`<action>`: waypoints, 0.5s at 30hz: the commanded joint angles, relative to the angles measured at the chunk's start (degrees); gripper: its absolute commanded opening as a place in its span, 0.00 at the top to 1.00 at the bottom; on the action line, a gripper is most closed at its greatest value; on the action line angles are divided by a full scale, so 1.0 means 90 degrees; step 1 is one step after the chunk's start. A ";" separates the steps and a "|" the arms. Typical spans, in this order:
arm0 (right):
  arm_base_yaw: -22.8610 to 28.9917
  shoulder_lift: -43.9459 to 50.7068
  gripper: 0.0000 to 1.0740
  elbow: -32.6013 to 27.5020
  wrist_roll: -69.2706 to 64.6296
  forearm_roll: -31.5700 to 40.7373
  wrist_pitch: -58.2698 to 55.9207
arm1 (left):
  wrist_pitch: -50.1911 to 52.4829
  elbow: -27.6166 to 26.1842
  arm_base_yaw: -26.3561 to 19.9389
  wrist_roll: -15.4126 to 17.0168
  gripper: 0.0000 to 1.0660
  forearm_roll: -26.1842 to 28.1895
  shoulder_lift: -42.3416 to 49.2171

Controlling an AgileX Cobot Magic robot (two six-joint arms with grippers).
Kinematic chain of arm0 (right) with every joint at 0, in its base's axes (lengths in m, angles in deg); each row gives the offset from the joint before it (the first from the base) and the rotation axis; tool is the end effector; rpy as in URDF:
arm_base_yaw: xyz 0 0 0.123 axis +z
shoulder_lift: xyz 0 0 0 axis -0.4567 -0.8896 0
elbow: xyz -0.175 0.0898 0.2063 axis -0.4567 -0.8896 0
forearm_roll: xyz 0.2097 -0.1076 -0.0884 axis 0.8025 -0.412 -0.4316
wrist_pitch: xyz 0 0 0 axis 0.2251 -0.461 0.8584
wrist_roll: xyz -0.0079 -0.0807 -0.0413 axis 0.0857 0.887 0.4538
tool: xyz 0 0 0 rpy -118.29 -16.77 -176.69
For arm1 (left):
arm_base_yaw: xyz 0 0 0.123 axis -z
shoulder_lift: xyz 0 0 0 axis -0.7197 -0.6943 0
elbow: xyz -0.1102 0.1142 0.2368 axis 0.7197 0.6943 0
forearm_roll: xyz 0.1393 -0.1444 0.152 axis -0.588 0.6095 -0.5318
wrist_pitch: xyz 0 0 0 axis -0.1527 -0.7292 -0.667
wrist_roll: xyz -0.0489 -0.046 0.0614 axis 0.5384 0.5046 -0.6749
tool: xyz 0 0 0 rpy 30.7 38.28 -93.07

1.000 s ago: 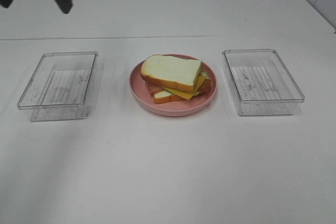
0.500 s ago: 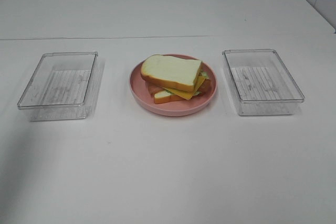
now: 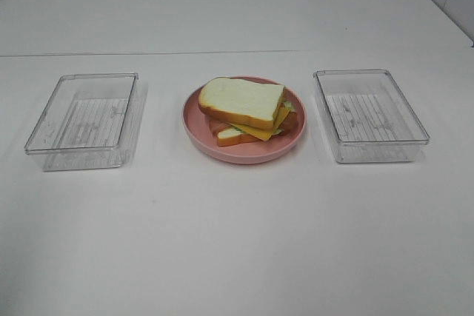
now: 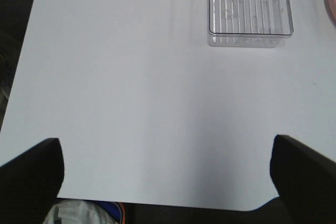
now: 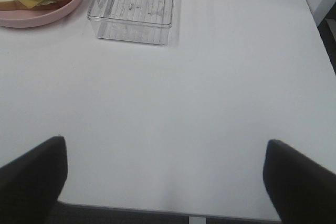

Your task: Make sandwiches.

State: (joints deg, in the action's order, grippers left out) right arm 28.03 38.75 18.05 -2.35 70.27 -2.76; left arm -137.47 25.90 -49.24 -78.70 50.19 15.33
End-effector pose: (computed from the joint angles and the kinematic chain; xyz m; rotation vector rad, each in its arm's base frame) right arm -0.0024 -0.0026 0.2613 -0.0325 2.1292 -0.0403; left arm 0.0719 0.0066 0.3561 -0.1436 2.3758 0.0355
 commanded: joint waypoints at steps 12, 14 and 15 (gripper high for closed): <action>-0.0038 0.0204 0.08 -0.0013 0.0038 0.0006 0.0019 | 0.0598 0.1337 -0.0013 -0.0032 0.05 0.0197 0.3056; -0.0038 0.0204 0.08 -0.0013 0.0038 0.0006 0.0019 | 0.0662 0.1515 -0.0013 -0.0095 0.05 0.0197 0.3450; -0.0038 0.0204 0.08 -0.0013 0.0038 0.0006 0.0019 | 0.0662 0.1515 -0.0013 -0.0095 0.05 0.0197 0.3450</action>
State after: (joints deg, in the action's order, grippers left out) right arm 28.03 38.75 18.05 -2.35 70.27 -2.76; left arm -132.89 38.50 -49.24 -79.10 51.62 43.92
